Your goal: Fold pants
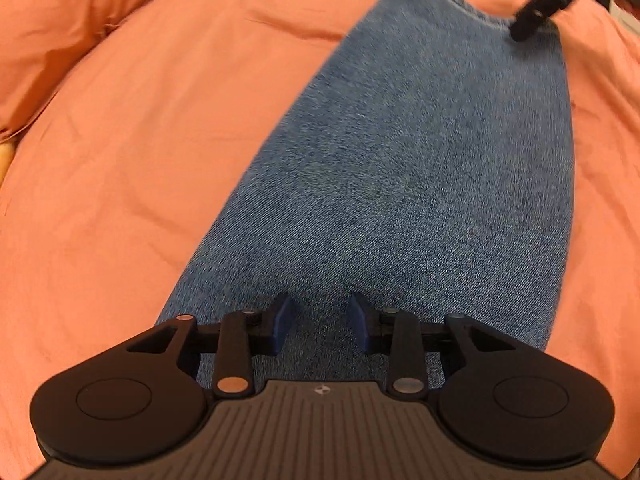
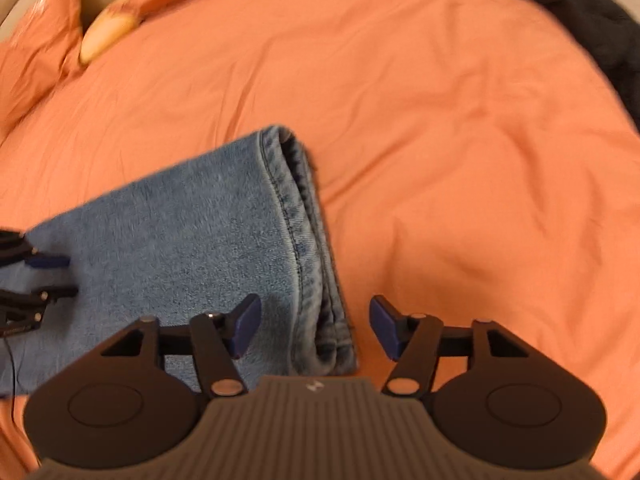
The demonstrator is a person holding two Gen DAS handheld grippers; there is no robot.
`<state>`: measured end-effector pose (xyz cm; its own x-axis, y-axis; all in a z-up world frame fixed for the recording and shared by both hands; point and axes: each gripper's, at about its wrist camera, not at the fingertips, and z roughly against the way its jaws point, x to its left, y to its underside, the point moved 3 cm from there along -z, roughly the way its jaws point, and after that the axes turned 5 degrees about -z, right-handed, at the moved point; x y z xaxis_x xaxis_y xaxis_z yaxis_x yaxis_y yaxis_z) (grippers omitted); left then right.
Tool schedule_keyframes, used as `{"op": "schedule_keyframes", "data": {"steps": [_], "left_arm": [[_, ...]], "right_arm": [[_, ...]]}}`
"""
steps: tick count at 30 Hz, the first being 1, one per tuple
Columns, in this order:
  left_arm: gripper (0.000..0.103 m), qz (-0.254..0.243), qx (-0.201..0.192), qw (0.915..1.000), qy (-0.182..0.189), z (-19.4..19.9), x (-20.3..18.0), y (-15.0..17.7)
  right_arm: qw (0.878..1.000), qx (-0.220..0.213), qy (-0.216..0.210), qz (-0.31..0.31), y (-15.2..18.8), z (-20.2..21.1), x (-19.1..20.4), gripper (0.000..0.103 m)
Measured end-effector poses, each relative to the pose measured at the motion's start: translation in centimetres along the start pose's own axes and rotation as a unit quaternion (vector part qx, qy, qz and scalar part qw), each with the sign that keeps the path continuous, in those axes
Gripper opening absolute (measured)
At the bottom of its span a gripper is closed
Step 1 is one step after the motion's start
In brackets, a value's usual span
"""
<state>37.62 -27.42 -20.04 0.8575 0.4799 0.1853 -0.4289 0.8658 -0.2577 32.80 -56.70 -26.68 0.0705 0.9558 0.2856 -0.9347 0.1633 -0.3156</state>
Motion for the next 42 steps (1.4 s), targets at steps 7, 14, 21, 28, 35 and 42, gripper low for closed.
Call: {"op": "schedule_keyframes", "data": {"steps": [7, 14, 21, 28, 35, 42], "left_arm": [[0.038, -0.023, 0.010, 0.9995, 0.018, -1.6, 0.0, -0.4], [0.038, -0.063, 0.023, 0.9976, 0.020, -2.3, -0.8, -1.0], [0.038, -0.060, 0.020, 0.9978, 0.018, -2.7, -0.5, -0.9], [0.038, -0.059, 0.010, 0.9980, 0.019, -2.8, -0.6, 0.0], [0.038, -0.082, -0.002, 0.9966, 0.008, -2.7, -1.4, 0.7], [0.038, -0.071, -0.017, 0.9973, 0.006, -2.6, -1.5, 1.4]], "right_arm": [[0.995, 0.063, -0.072, 0.003, -2.4, -3.5, -1.9, 0.045], [0.992, 0.058, -0.111, -0.024, -2.3, -4.8, -3.3, 0.043], [0.996, 0.036, -0.079, -0.024, -2.1, -1.5, -2.1, 0.019], [0.997, 0.014, -0.081, -0.001, -2.8, 4.5, 1.7, 0.011], [0.996, -0.019, -0.067, 0.047, -3.3, 10.6, 8.5, 0.010], [0.990, -0.034, -0.060, 0.119, -2.9, 15.2, 16.8, 0.010]]}}
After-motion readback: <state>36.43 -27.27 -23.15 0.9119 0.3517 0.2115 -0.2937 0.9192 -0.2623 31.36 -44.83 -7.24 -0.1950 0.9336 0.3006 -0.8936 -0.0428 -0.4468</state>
